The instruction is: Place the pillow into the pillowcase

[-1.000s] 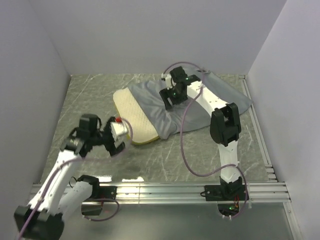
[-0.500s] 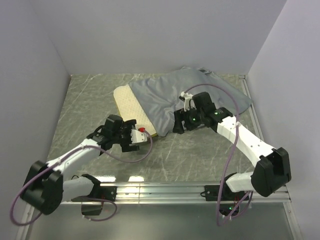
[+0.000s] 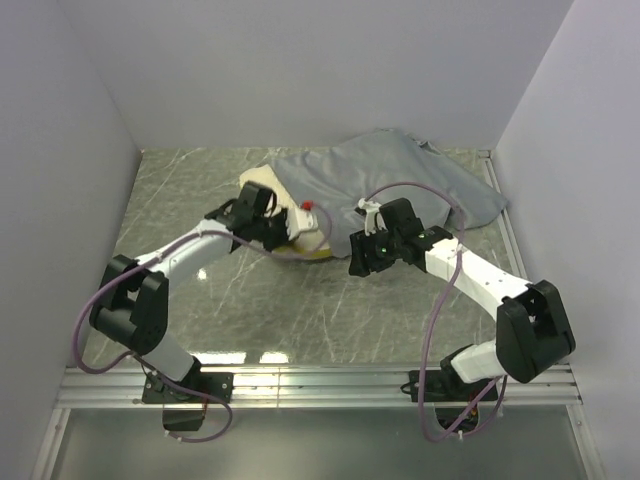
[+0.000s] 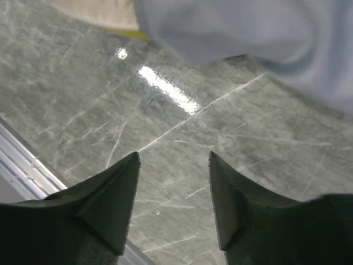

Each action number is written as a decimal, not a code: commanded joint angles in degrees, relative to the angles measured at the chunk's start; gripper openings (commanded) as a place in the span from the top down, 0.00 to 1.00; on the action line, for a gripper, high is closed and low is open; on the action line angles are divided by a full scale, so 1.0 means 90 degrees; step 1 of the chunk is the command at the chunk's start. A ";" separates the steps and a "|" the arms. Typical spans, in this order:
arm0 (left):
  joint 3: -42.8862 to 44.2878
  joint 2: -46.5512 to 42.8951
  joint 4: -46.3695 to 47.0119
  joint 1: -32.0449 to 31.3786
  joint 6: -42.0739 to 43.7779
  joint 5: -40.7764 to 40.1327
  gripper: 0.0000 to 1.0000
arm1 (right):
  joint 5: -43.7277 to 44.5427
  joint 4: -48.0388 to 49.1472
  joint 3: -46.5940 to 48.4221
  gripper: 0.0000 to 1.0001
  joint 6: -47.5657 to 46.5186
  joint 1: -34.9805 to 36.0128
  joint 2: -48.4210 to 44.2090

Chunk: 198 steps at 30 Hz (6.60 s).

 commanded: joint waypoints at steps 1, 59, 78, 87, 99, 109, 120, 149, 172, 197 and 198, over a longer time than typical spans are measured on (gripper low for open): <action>0.1449 -0.0010 -0.0382 0.0068 -0.1578 0.1091 0.99 | -0.0017 -0.0285 0.0314 0.43 -0.0274 0.0059 -0.0240; 0.0593 0.0567 0.1501 -0.0147 -0.5623 0.1824 1.00 | -0.0895 -0.1829 0.1654 1.00 -0.0733 0.0332 0.0445; -0.0501 0.0987 0.6306 -0.0743 -1.0771 0.1540 0.75 | -0.2511 -0.1028 0.1432 1.00 0.0098 0.0422 -0.0697; 0.0611 -0.0244 -0.0214 0.0151 -0.4808 0.2586 0.28 | 0.1299 -0.1722 0.0932 0.33 -0.0274 -0.0731 -0.1275; 0.4145 0.3259 -0.0820 0.1533 -0.2460 0.1189 0.13 | 0.2269 -0.1927 0.0461 0.37 -0.0538 -0.1484 0.0511; 0.1409 0.1897 -0.0773 0.0948 -0.1377 0.2967 0.51 | 0.1538 -0.1204 0.1847 0.38 -0.1221 -0.1464 0.1986; -0.0706 -0.1521 -0.0734 0.1255 -0.2577 0.2178 0.24 | 0.1877 -0.1555 0.2133 0.33 -0.1934 -0.1708 0.1003; -0.0004 0.0723 0.1531 0.1904 -0.0468 0.1990 0.41 | 0.0833 -0.2289 0.0169 0.46 -0.2569 -0.1494 0.0434; 0.0416 0.0927 0.0672 0.1952 -0.1101 0.1971 0.99 | 0.1487 -0.0354 0.0033 1.00 -0.1690 -0.1464 0.0044; 0.0904 0.0997 -0.0311 0.2342 -0.1834 0.2516 1.00 | 0.1303 -0.0792 0.0256 1.00 -0.1680 -0.1757 -0.0121; 0.1089 0.0929 -0.0499 0.2382 -0.1931 0.2576 1.00 | 0.1128 -0.0900 0.0296 1.00 -0.1700 -0.1883 -0.0519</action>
